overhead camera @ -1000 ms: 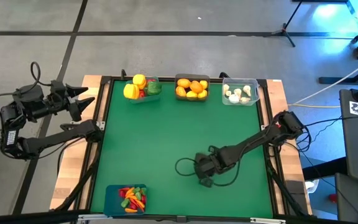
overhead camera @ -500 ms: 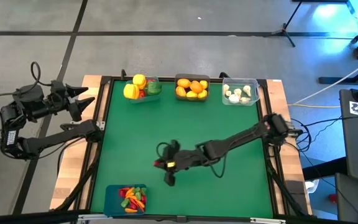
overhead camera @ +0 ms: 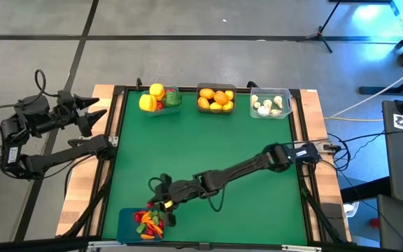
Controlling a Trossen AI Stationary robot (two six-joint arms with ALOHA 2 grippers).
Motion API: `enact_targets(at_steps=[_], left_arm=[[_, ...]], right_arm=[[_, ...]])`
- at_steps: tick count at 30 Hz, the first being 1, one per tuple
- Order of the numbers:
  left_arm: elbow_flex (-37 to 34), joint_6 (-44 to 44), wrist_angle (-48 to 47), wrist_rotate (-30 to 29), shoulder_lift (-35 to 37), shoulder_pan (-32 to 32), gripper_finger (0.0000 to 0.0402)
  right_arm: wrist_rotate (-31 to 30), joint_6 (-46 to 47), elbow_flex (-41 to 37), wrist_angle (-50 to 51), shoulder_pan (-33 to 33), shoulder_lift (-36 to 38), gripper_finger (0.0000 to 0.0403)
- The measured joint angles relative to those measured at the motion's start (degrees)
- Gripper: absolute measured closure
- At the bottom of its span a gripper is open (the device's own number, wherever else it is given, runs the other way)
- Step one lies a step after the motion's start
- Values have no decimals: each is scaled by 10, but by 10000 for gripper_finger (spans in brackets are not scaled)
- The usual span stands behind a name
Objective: Sort produce into baskets
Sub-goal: Put the red chili pepper into the dark blue bin
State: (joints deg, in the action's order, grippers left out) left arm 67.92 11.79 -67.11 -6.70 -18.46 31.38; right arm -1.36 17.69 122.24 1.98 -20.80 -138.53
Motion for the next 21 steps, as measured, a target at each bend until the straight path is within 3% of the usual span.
enact_targets(at_steps=[8,21], left_arm=[[0,-8,0,0,0,0,93],[0,3,-29,0,0,0,93]], right_arm=[[96,7,9,-62,-1,-56,331],[100,57,9,-52,-2,-90,327]])
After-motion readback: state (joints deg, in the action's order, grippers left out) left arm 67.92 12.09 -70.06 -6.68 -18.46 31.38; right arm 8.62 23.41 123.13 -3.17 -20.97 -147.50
